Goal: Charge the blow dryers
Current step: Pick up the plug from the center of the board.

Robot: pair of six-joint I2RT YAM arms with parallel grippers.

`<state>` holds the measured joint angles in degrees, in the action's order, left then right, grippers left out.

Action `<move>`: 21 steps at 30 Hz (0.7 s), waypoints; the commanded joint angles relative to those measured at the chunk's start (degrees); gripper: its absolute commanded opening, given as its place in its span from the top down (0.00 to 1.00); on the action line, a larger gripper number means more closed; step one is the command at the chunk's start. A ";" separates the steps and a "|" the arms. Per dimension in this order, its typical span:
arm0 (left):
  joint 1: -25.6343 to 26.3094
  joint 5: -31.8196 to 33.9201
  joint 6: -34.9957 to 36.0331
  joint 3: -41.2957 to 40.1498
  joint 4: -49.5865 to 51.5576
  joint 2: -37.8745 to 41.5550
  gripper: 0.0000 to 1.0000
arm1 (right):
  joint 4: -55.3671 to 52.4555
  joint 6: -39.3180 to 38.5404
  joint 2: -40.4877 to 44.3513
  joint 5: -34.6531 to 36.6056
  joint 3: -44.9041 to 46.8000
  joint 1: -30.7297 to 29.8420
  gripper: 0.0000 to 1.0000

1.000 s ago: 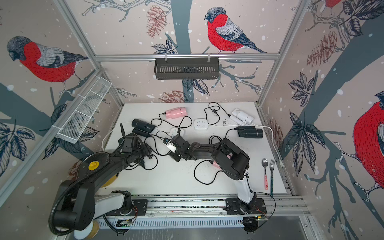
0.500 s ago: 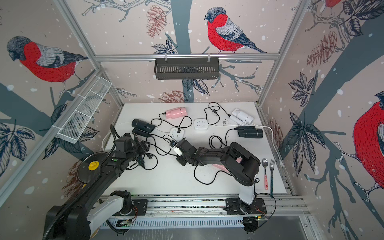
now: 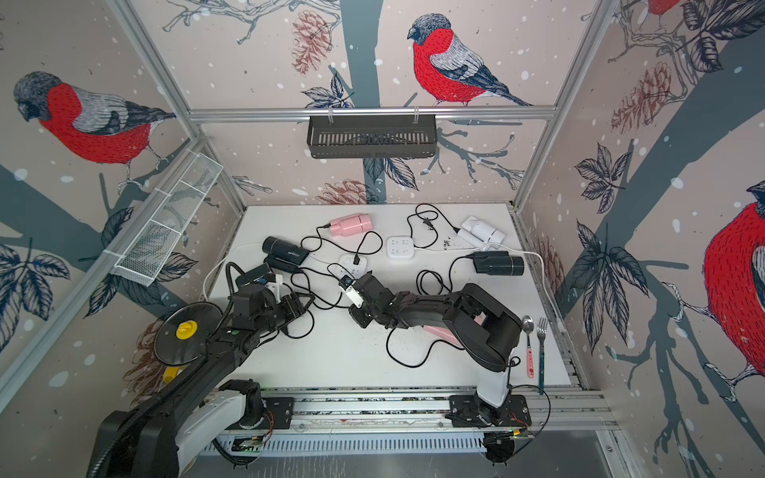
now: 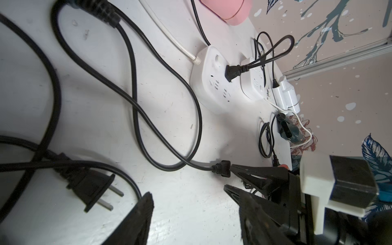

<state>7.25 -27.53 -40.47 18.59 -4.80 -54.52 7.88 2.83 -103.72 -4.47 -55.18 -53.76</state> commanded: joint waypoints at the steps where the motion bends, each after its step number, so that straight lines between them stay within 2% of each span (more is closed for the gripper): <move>1: 1.49 -2.05 -1.18 -0.53 -6.97 -1.11 0.36 | 2.02 0.11 1.27 -0.32 0.71 0.89 0.62; 5: 4.96 0.20 -1.60 -0.14 -8.68 -4.26 0.36 | 2.74 -0.04 1.40 -1.13 1.73 2.37 0.61; 10: 5.54 -0.29 -4.22 -1.18 -12.83 -6.51 0.35 | 3.88 -0.15 0.87 -3.99 2.78 3.55 0.59; 13: 6.18 -1.02 -4.82 -0.99 -14.17 -7.79 0.27 | 3.99 -0.45 -0.25 -5.16 2.57 3.75 0.58; 21: 6.41 -1.09 -5.22 -0.83 -15.61 -8.17 0.21 | 4.11 -0.79 -2.82 -3.85 2.18 3.34 0.58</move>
<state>13.63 -28.27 -45.04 17.61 -16.62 -62.78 10.81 2.74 -106.00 -8.88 -52.69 -50.17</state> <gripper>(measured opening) 0.785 0.424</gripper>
